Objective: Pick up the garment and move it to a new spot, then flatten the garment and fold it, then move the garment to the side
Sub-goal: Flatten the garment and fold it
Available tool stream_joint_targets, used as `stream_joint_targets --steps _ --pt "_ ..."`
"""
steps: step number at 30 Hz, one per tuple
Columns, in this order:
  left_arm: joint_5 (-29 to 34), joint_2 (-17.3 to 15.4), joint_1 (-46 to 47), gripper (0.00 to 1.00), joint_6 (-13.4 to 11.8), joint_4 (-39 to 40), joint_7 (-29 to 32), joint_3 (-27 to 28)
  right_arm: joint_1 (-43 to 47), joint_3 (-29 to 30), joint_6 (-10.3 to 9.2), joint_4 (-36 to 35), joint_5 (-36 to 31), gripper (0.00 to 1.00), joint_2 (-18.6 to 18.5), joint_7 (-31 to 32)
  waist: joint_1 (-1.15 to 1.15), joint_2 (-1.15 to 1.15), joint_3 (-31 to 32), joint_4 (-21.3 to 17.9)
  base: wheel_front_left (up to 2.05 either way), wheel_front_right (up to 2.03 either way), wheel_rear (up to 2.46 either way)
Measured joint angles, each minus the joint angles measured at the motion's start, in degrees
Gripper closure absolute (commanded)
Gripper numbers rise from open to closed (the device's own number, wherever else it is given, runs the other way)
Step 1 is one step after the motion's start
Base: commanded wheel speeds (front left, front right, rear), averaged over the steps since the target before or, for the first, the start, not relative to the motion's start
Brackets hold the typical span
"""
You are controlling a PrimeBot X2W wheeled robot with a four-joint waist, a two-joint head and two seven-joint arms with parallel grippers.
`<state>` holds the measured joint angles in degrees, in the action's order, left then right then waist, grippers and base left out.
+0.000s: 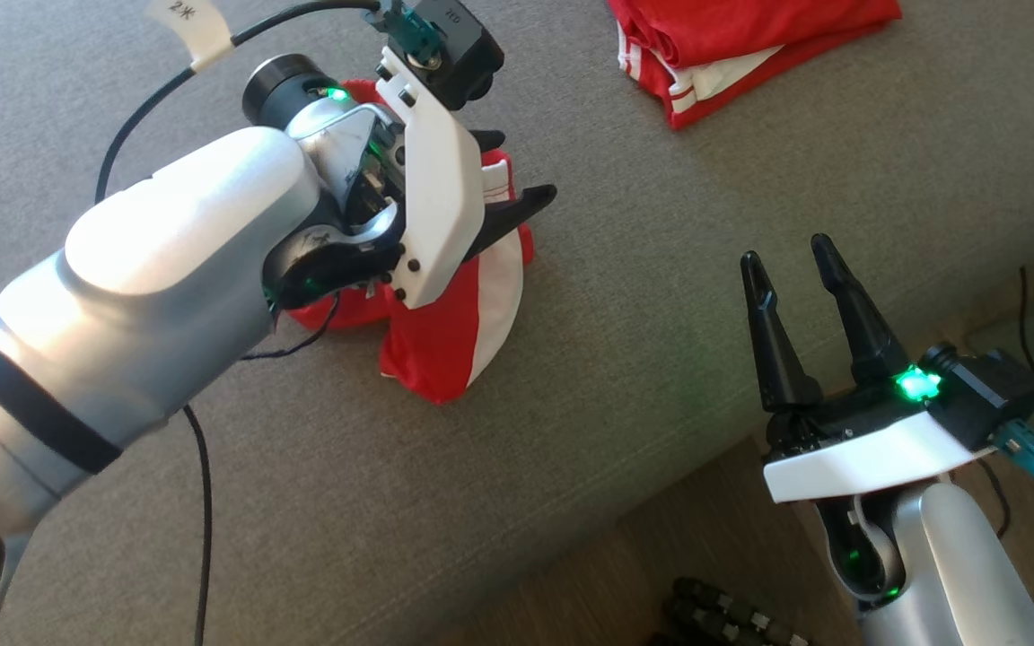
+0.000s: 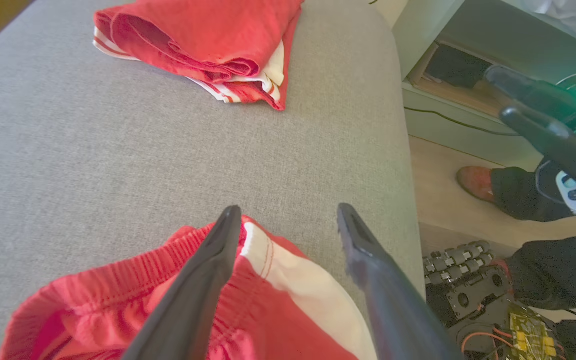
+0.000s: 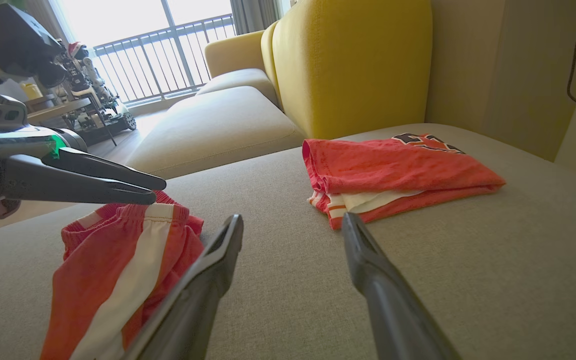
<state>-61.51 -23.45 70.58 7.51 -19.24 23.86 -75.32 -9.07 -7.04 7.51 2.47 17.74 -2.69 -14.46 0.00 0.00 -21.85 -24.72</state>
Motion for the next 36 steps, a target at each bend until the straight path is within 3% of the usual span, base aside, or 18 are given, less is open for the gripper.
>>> stream_joint_targets --steps 15,18,19,26,36 --pt "1.6 -1.6 -0.1 0.00 0.0 0.3 9.5 -0.2 -0.3 0.1 0.00 -0.7 1.1 0.00 0.0 0.0 0.00 0.00 0.0 -1.5 0.00 0.00 0.00" --pt "1.4 -1.8 -0.3 0.69 0.0 1.3 9.9 -0.2 -0.3 0.1 0.00 -0.7 1.4 0.00 0.0 0.0 0.00 0.00 0.0 -1.5 0.00 0.00 0.00" --pt "1.3 -2.0 -0.4 1.00 0.0 1.6 9.9 -0.2 -0.3 0.1 0.00 -0.7 1.5 0.00 0.0 0.0 0.00 0.00 0.0 -1.5 0.00 0.00 0.00" --pt "1.6 -3.1 -2.4 1.00 0.0 4.7 10.5 -0.3 -0.3 0.2 0.00 -0.7 1.5 0.00 0.0 0.0 0.00 0.00 0.7 -1.3 0.00 0.00 0.00" --pt "2.7 -3.3 -0.2 1.00 0.0 6.1 -7.1 -0.7 -0.2 0.7 0.00 -0.7 0.7 0.00 0.0 0.0 0.00 0.00 4.1 0.4 0.00 0.00 0.00"
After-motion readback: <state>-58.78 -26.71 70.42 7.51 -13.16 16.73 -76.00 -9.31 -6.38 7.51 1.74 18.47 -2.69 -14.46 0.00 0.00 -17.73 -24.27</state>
